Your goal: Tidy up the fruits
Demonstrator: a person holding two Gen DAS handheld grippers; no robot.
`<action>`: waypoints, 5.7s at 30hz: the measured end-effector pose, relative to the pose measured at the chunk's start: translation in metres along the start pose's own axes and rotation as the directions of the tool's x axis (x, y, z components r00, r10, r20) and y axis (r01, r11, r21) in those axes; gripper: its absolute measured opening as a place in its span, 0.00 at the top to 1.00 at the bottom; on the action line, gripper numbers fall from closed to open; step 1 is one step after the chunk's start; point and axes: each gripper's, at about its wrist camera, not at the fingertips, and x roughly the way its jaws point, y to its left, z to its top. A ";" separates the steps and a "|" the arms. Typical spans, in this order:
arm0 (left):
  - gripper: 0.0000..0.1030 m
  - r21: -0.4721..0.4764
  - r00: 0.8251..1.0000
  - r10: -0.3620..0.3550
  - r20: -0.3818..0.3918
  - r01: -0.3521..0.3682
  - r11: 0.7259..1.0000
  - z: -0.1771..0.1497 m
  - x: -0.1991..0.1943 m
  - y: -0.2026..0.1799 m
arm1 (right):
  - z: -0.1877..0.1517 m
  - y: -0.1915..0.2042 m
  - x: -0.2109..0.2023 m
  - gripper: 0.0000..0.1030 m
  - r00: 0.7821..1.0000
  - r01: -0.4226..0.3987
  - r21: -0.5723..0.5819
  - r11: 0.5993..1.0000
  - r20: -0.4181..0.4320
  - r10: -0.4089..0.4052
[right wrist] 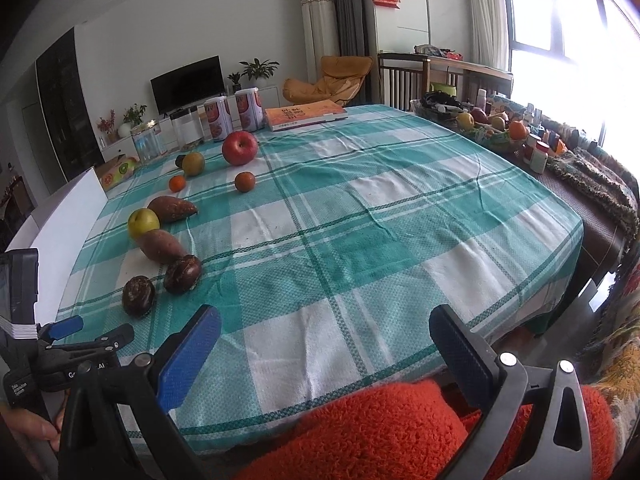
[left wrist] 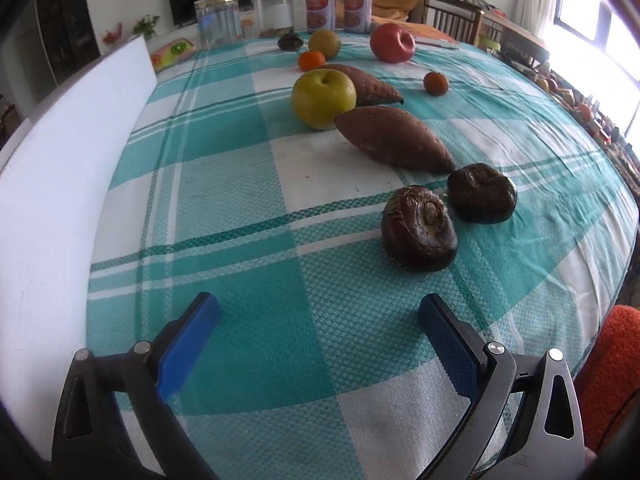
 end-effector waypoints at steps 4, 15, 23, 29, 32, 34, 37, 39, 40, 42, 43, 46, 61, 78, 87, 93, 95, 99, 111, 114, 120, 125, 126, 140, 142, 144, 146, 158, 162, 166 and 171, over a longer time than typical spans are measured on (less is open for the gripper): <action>0.00 0.016 1.000 0.000 0.022 0.000 1.000 0.007 0.004 0.004 | 0.001 -0.004 0.005 0.00 1.000 -0.002 0.026 1.000 -0.019 0.002; 0.00 0.084 0.998 -0.039 -0.056 0.043 0.996 0.066 0.043 0.021 | -0.001 -0.005 0.005 0.00 1.000 -0.001 0.028 1.000 -0.024 0.002; 0.00 0.080 0.999 -0.022 0.039 0.019 0.997 0.102 0.072 0.033 | -0.002 -0.010 0.006 0.00 1.000 0.000 0.050 0.999 -0.028 0.001; 0.00 0.079 0.999 -0.024 0.036 0.021 0.997 0.103 0.073 0.036 | -0.002 -0.008 0.007 0.00 0.999 0.023 0.047 0.999 -0.034 -0.022; 0.00 0.079 0.999 -0.024 0.036 0.021 0.997 0.103 0.073 0.036 | -0.003 -0.004 0.006 0.00 0.999 0.040 0.031 0.999 -0.025 -0.040; 0.00 0.079 0.999 -0.024 0.036 0.021 0.997 0.103 0.073 0.036 | -0.002 -0.003 0.006 0.00 0.998 0.052 0.023 0.998 -0.023 -0.052; 0.00 0.079 0.999 -0.024 0.036 0.021 0.997 0.103 0.073 0.036 | -0.002 0.000 0.006 0.00 0.998 0.065 0.013 0.998 -0.020 -0.064; 0.00 0.079 0.999 -0.024 0.036 0.021 0.997 0.103 0.073 0.036 | -0.002 0.001 0.006 0.00 0.997 0.073 0.010 0.997 -0.018 -0.073; 0.00 0.079 0.999 -0.024 0.036 0.021 0.997 0.103 0.073 0.036 | -0.002 0.001 0.007 0.00 0.997 0.078 0.010 0.997 -0.018 -0.077; 0.00 0.079 0.999 -0.024 0.036 0.021 0.997 0.103 0.073 0.036 | -0.001 0.001 0.008 0.00 0.996 0.086 0.008 0.996 -0.022 -0.086; 0.00 0.079 0.999 -0.024 0.036 0.021 0.997 0.103 0.073 0.036 | -0.001 0.000 0.009 0.00 0.996 0.091 0.006 0.996 -0.025 -0.091; 0.00 0.079 0.999 -0.024 0.036 0.021 0.997 0.103 0.073 0.036 | -0.002 0.001 0.008 0.00 0.994 0.103 -0.005 0.995 -0.025 -0.103; 0.00 0.079 0.999 -0.023 0.036 0.020 0.997 0.103 0.073 0.036 | -0.005 0.015 0.000 0.00 0.989 0.146 -0.066 0.987 0.028 -0.144; 0.00 0.078 0.999 -0.023 0.037 0.020 0.997 0.102 0.074 0.036 | -0.005 0.003 -0.001 0.00 0.992 0.120 -0.010 0.993 0.028 -0.120; 0.00 0.078 0.999 -0.023 0.037 0.020 0.997 0.102 0.073 0.036 | -0.006 -0.002 -0.002 0.00 0.995 0.100 0.017 0.995 0.027 -0.101; 0.00 0.078 0.999 -0.023 0.037 0.020 0.997 0.102 0.073 0.036 | -0.006 -0.003 -0.002 0.00 0.995 0.096 0.022 0.995 0.028 -0.097; 0.00 0.078 0.999 -0.023 0.037 0.020 0.997 0.102 0.073 0.036 | -0.006 -0.004 -0.002 0.00 0.995 0.095 0.024 0.995 0.030 -0.096; 0.00 0.078 0.999 -0.023 0.037 0.020 0.997 0.102 0.073 0.036 | -0.006 -0.004 -0.002 0.00 0.995 0.094 0.027 0.995 0.031 -0.094; 0.00 0.078 0.999 -0.023 0.037 0.020 0.997 0.102 0.073 0.036 | -0.007 -0.007 -0.002 0.00 0.996 0.079 0.037 0.996 0.037 -0.080; 0.00 0.078 0.999 -0.023 0.037 0.020 0.997 0.101 0.073 0.036 | -0.006 -0.008 0.000 0.00 0.997 0.074 0.044 0.996 0.027 -0.075; 0.00 0.078 0.999 -0.022 0.037 0.019 0.997 0.101 0.073 0.036 | -0.007 -0.008 -0.003 0.00 0.997 0.070 0.048 0.996 0.035 -0.072; 0.00 0.078 0.999 -0.022 0.037 0.019 0.997 0.101 0.073 0.036 | -0.006 -0.008 -0.002 0.00 0.997 0.070 0.047 0.996 0.030 -0.072; 0.00 0.078 0.999 -0.022 0.037 0.019 0.997 0.101 0.073 0.036 | -0.006 -0.008 -0.001 0.00 0.997 0.071 0.045 0.996 0.032 -0.072; 0.00 0.078 0.999 -0.022 0.037 0.019 0.997 0.101 0.073 0.036 | -0.006 -0.007 -0.001 0.00 0.997 0.069 0.046 0.997 0.031 -0.070; 0.00 0.078 0.999 -0.022 0.037 0.019 0.997 0.101 0.073 0.036 | -0.006 -0.007 -0.001 0.00 0.997 0.069 0.046 0.997 0.031 -0.071; 0.00 0.078 0.999 -0.022 0.037 0.019 0.997 0.101 0.073 0.036 | -0.006 -0.007 -0.001 0.00 0.997 0.069 0.046 0.997 0.030 -0.070; 0.00 0.078 0.999 -0.022 0.037 0.019 0.997 0.101 0.073 0.036 | -0.006 -0.007 -0.001 0.00 0.997 0.071 0.046 0.996 0.030 -0.072; 0.00 0.078 0.999 -0.022 0.037 0.019 0.997 0.101 0.073 0.035 | -0.006 -0.011 0.001 0.00 0.999 0.047 0.059 0.997 0.016 -0.048; 0.00 0.078 0.999 -0.022 0.038 0.019 0.997 0.101 0.072 0.035 | -0.007 -0.011 0.001 0.00 0.999 0.038 0.062 0.997 0.015 -0.039; 0.00 0.078 0.999 -0.022 0.038 0.019 0.997 0.101 0.072 0.035 | -0.006 -0.008 0.000 0.00 0.999 0.049 0.049 0.998 0.019 -0.050; 0.00 0.078 0.999 -0.022 0.038 0.019 0.997 0.100 0.073 0.036 | -0.007 -0.005 -0.002 0.00 0.997 0.065 0.035 0.997 0.032 -0.066</action>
